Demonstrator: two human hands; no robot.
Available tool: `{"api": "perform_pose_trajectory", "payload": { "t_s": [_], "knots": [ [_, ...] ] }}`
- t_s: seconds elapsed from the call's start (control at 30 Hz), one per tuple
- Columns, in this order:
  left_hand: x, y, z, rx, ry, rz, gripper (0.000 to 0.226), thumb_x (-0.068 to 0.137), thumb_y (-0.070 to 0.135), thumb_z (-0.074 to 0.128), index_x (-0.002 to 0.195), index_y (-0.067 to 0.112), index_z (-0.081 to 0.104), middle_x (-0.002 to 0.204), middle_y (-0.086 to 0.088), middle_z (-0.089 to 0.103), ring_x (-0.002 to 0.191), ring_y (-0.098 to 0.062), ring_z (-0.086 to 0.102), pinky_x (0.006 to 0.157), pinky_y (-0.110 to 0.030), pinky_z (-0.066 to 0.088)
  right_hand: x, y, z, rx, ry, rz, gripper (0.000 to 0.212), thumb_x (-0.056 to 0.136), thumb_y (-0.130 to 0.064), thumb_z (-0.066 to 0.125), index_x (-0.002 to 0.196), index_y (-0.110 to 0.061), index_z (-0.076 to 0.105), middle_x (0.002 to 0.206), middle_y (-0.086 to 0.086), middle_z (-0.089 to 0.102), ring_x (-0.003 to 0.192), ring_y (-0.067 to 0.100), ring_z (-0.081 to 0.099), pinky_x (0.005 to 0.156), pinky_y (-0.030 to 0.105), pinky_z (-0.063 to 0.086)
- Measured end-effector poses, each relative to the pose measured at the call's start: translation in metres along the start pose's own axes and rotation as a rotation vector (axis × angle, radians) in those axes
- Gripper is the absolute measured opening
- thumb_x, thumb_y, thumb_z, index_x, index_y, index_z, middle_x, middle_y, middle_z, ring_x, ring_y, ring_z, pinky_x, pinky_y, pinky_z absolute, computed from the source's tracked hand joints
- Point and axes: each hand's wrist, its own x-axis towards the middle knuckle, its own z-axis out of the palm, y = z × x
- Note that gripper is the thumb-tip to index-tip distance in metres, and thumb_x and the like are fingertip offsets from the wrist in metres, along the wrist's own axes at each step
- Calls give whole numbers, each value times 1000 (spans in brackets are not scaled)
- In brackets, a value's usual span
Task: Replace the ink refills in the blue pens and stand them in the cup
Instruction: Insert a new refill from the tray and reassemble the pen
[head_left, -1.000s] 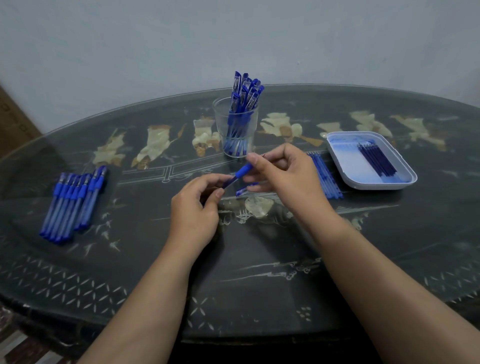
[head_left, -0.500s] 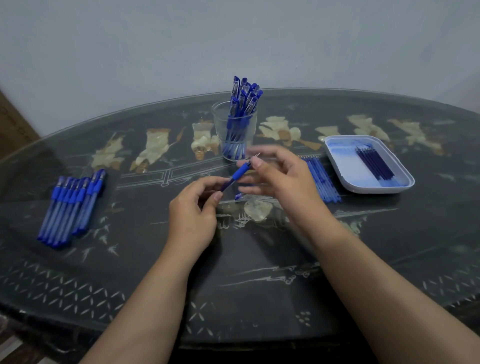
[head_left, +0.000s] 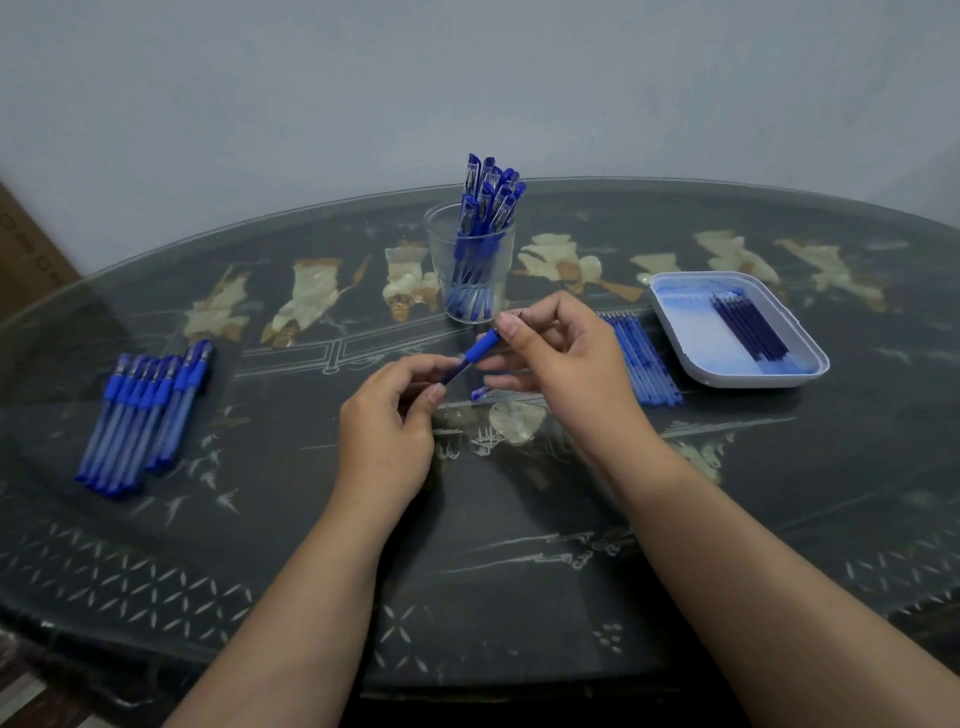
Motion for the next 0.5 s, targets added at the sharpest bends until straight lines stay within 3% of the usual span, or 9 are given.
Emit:
{"api": "perform_pose_trajectory", "payload": {
  "t_s": [0.13,0.2,0.27,0.33,0.4,0.47,0.5],
  "knots": [
    [0,1,0,-12,20,-33,48,90,-5,58,92,43,65,95,10,70,92,-5,66,80,-11,46,2,8,0,-14,57,-6,17,98,-29,53,107,-15,58,93,9,72,87,22,70,77,41,60],
    [0,1,0,-36,43,-57,49,90,-5,57,91,43,64,94,10,70,91,-7,67,79,-10,46,5,16,-6,-318,75,-93,24,99,-31,51,121,-21,52,98,-1,69,92,14,66,83,35,53],
    [0,2,0,-74,51,-66,47,90,-6,56,92,40,65,96,8,70,91,-9,68,81,-14,48,6,27,-11,-724,-39,-179,39,95,-23,59,132,-24,47,104,-8,66,100,11,60,89,31,47],
    [0,5,0,-91,53,-75,43,91,-6,56,94,36,65,96,6,71,90,-9,69,84,-19,50,8,37,-10,-955,-122,-274,45,87,-12,66,129,-22,53,104,-5,66,105,17,57,94,38,47],
    [0,5,1,-108,59,-86,42,91,-6,56,94,35,65,96,5,71,90,-9,69,86,-23,52,9,44,-9,-1034,-132,-394,40,80,-2,68,117,-16,64,99,1,68,99,25,58,89,46,49],
    [-1,5,0,-119,61,-92,43,91,-6,56,94,36,65,96,6,71,90,-9,69,88,-27,52,10,43,-8,-1014,-85,-463,35,81,1,67,113,-11,67,94,3,67,93,25,58,86,45,49],
    [-1,5,0,-123,59,-95,44,91,-6,56,94,37,66,96,7,71,90,-10,69,89,-28,53,10,40,-7,-959,-38,-437,37,83,2,64,117,-13,66,92,1,64,91,18,57,87,38,49]
  ]
}}
